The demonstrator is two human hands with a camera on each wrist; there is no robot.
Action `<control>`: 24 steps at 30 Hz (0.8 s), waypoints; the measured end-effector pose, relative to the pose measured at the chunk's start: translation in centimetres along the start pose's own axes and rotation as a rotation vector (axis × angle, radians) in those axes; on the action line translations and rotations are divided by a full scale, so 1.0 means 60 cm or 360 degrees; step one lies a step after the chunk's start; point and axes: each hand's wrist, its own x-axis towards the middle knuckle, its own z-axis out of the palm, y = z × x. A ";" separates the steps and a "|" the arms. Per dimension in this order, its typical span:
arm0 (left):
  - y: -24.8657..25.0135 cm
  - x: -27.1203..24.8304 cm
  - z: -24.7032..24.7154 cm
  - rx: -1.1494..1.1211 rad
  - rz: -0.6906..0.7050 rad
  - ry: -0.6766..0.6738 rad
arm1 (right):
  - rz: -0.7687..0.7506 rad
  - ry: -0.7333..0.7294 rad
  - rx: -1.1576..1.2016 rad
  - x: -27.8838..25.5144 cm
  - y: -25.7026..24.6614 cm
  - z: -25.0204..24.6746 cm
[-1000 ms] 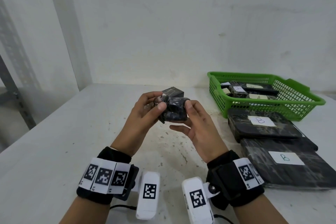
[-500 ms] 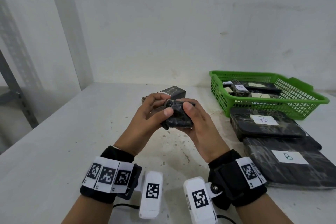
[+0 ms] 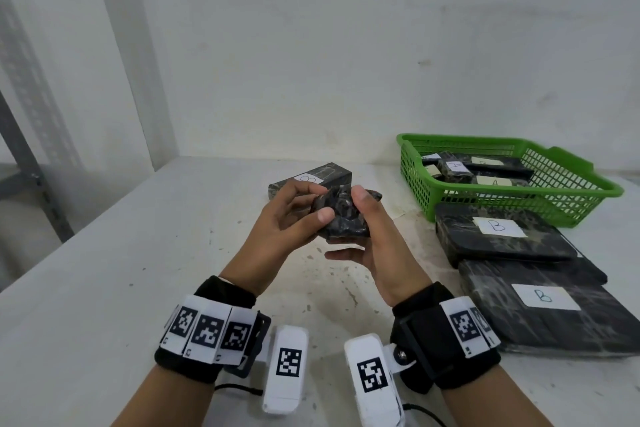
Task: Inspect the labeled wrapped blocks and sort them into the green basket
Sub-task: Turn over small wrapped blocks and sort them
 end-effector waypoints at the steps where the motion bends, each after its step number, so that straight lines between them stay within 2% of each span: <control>1: 0.001 0.000 -0.001 0.0010 -0.0003 0.0003 | 0.0024 -0.0006 0.0004 0.000 -0.001 -0.001; 6: 0.002 0.004 -0.006 -0.0044 -0.0048 0.0065 | 0.0073 -0.0112 -0.0054 -0.001 0.003 0.000; 12: 0.005 0.001 -0.004 -0.0082 -0.0079 -0.0027 | 0.0017 -0.0030 -0.0011 -0.002 -0.005 0.000; 20: 0.010 0.003 -0.012 -0.0133 -0.0102 0.0013 | 0.0008 -0.0080 -0.0037 -0.001 0.003 0.004; 24: 0.012 0.002 -0.009 -0.0142 -0.0108 -0.0017 | -0.0067 -0.0001 0.0069 -0.002 -0.007 0.004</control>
